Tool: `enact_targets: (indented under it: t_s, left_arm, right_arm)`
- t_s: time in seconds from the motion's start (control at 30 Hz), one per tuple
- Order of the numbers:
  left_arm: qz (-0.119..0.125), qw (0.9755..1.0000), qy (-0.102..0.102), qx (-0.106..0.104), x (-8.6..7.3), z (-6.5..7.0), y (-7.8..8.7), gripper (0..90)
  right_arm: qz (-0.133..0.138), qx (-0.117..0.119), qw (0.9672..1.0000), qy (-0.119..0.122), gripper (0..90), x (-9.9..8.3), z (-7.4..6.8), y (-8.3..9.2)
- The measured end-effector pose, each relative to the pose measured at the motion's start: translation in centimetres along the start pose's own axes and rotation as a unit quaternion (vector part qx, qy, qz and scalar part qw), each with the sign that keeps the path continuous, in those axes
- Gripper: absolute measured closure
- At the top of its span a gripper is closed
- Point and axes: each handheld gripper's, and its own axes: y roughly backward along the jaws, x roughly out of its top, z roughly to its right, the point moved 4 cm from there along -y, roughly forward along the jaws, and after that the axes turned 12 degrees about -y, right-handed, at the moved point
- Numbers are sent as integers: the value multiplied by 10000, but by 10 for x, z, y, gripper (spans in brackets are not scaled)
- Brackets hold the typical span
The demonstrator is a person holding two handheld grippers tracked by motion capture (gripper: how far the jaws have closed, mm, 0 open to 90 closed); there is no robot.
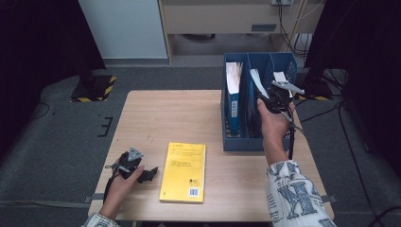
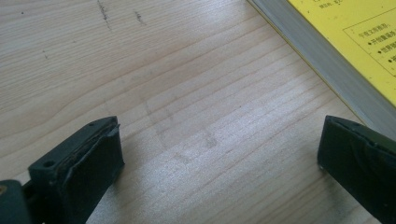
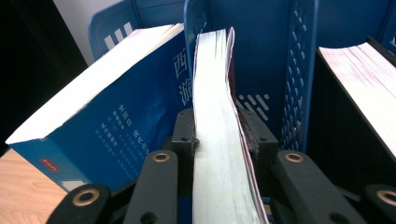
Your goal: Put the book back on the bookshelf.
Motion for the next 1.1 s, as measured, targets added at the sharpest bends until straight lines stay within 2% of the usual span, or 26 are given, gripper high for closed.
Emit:
enact_targets:
  t_s: [0.13, 0.23, 0.43, 0.83, 1.1]
  left_arm:
    - [1, 10000, -3, 0, 0, 0, 0, 0]
    - [3, 10000, -5, -1, 0, 0, 0, 0]
    - [2, 10000, -8, -4, 0, 0, 0, 0]
    - [5, 10000, -18, -11, 0, 0, 0, 0]
    - [7, 10000, -19, -17, 0, 0, 0, 0]
  right_arm:
    - [-28, -112, 9999, 7, 726, 2, 0, 0]
    - [13, -91, 9998, -148, 732, 3, 2, -1]
    - [36, -136, 9998, -121, 733, 9, 0, -7]
    - [224, -260, 9992, -212, 735, 23, 8, -19]
    - [276, -322, 9989, -174, 736, 27, 5, -30]
